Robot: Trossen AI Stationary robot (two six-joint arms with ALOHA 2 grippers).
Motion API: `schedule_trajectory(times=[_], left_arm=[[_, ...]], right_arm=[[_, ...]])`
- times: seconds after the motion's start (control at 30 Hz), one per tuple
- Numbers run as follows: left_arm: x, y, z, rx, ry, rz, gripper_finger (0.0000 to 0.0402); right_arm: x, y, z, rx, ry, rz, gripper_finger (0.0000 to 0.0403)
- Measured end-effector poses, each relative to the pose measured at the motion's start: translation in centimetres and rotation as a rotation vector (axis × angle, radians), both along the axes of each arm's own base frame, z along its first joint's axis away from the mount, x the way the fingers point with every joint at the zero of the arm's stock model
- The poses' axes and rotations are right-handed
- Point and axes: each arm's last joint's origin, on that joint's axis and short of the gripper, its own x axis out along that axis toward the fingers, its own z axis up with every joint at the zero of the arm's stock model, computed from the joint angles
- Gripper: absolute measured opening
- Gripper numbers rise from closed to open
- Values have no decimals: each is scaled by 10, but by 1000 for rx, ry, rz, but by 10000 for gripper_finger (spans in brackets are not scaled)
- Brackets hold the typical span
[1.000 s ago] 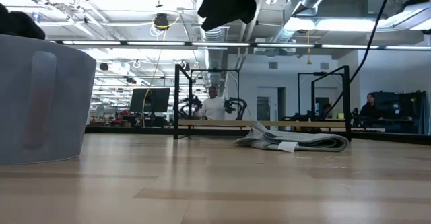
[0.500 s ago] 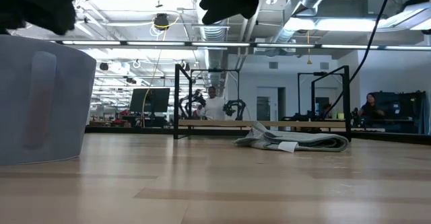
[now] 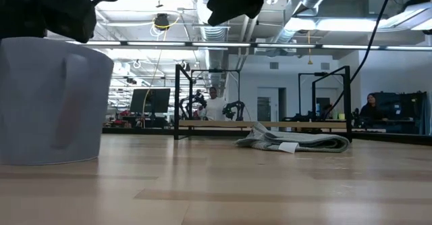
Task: Stack small to large cups/mugs on shelf
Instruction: Put the blue mug on the shelf
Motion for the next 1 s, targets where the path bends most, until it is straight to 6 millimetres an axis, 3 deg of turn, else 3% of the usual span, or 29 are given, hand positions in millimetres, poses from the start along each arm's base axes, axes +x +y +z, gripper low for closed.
schedule_trajectory(times=[0.5,0.77,1.0], left_arm=[[1,2,0,-8,6,-37,139],[7,0,3,-24,-74,-33,139],[15,13,3,49,-121,4,139]], right_arm=[[-1,0,-1,-6,8,-2,221],[-1,0,-1,-6,8,-3,221],[-1,-1,-1,-7,12,-3,221]])
